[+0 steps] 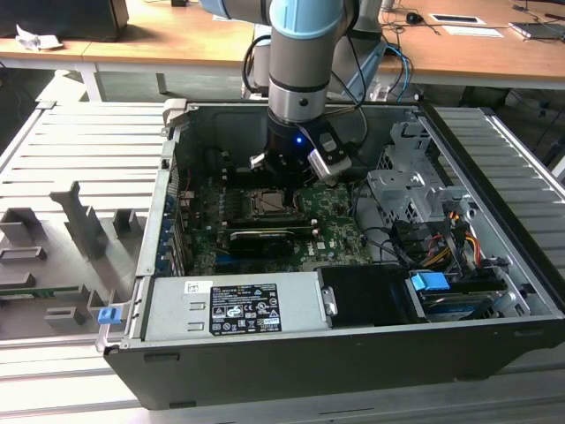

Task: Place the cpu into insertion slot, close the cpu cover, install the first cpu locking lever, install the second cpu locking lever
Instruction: 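Install the second cpu locking lever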

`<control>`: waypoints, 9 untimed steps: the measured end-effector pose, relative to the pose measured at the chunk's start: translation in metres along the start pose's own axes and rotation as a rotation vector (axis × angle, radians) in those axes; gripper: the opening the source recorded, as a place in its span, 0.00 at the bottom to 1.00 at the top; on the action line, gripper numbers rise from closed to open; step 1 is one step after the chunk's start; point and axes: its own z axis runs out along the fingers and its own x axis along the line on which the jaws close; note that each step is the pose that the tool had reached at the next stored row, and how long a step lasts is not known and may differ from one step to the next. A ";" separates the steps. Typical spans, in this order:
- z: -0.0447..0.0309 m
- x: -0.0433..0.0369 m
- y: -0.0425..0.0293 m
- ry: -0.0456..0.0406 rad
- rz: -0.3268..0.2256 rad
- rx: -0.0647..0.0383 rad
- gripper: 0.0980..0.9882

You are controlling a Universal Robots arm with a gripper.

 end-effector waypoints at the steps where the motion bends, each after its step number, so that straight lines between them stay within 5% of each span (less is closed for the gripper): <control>1: 0.0000 0.0000 -0.0006 0.0000 0.000 0.000 0.01; 9: -0.0038 0.0001 -0.0035 -0.0001 0.000 0.000 0.01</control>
